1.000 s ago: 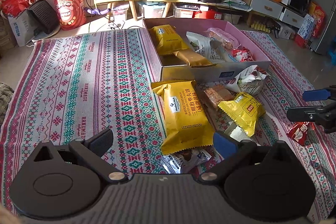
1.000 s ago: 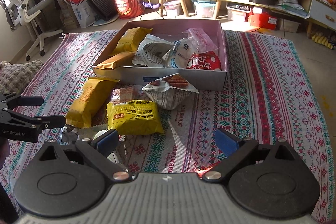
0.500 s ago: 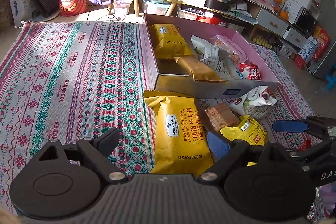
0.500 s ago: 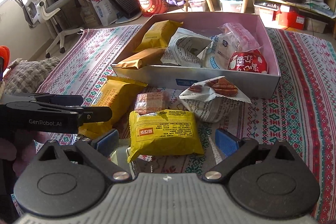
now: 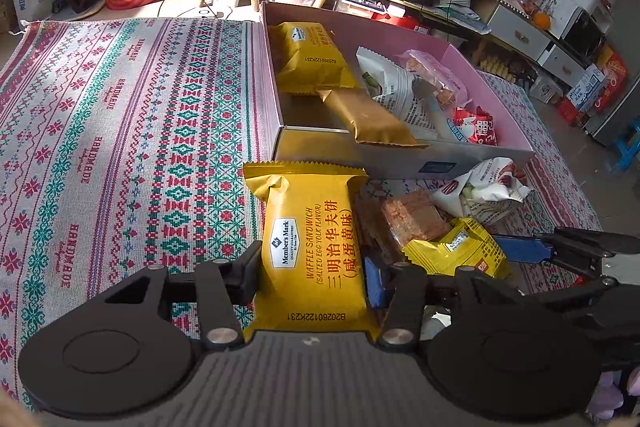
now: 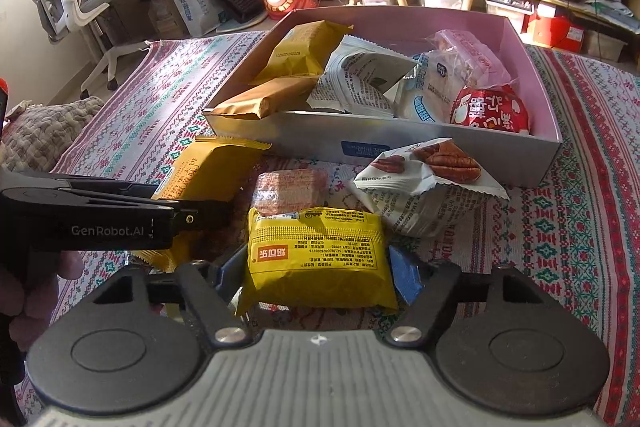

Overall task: Organize snacks
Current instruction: 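Grasp yellow waffle-sandwich pack with left tool while right tool grasps yellow chip bag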

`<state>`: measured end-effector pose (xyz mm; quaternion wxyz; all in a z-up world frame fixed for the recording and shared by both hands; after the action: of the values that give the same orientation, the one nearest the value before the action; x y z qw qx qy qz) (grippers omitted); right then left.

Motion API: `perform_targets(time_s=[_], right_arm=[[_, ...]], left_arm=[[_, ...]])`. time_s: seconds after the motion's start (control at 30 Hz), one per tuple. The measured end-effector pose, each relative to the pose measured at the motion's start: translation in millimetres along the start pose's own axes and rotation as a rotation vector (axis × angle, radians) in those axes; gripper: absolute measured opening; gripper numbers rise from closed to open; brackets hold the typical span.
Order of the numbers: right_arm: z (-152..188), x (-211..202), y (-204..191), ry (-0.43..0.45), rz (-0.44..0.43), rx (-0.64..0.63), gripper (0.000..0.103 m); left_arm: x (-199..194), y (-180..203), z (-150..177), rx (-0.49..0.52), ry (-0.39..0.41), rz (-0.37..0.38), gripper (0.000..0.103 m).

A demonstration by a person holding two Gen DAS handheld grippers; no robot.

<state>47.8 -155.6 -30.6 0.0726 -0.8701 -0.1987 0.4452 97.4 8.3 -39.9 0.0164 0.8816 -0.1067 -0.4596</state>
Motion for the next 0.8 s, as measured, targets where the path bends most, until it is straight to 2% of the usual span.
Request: perform_targets(time_s=[0.17,0.8], right_arm=[[-1.3,-0.5,-3.3,-0.003,0.014,-0.01,0.065],[-14.0,-19.0,-5.9,0.017,-0.002,0.01,0.065]], left_arm=[[-1.7,-0.2,-0.9,-0.004,-0.005,-0.01,0.05],[-21.7,-7.4,-10.0,-0.035,-0.001,-0.022,0.049]])
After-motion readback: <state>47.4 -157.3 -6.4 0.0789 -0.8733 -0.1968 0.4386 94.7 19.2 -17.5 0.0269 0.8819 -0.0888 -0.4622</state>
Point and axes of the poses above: each gripper's, at about its wrist camera, not at the fingertips, and x roughly the way its jaws point, y to its right, z to its underside, the point moved 1 cm from there along x, roughly the way its jaws point, and after that the axes turned 7 degrees about -z, right-handed, at the moved point
